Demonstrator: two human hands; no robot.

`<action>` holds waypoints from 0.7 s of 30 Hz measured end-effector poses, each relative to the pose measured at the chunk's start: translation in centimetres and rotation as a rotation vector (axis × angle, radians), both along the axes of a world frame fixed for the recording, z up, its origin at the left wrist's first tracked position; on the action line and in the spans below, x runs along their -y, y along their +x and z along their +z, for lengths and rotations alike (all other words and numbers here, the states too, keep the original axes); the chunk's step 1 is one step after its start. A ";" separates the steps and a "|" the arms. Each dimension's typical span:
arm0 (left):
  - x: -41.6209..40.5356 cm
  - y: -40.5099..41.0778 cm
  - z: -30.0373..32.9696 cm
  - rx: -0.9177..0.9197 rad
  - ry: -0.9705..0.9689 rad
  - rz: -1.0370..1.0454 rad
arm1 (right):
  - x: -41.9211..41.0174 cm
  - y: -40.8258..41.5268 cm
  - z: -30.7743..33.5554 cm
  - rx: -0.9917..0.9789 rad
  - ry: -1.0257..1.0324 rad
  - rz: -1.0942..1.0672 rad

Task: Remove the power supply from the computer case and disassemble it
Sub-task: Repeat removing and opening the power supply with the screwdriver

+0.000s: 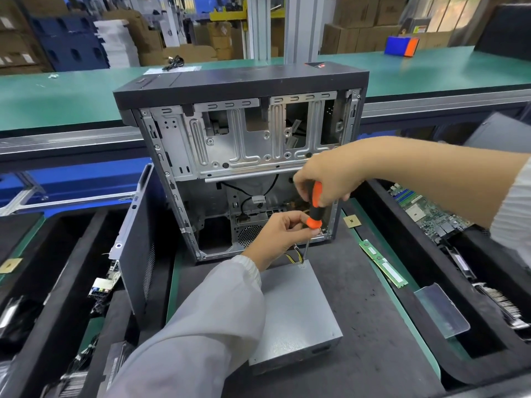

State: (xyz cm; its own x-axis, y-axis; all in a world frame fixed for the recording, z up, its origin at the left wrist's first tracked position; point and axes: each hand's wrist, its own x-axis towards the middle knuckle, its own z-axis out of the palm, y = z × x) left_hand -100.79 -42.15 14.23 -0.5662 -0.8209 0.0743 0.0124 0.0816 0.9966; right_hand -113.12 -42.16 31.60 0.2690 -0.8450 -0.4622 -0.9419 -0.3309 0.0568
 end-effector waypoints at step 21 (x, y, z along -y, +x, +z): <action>0.5 2.9 -2.9 0.565 -0.181 -0.085 | -0.4 -0.9 -0.5 0.128 -0.015 0.020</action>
State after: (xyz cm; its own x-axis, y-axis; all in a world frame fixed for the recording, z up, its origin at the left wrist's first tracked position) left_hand -97.91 -42.67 11.36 -0.6219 -0.7734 -0.1228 -0.5017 0.2731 0.8208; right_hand -114.00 -41.80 31.07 0.3421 -0.8454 -0.4102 -0.9349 -0.3500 -0.0584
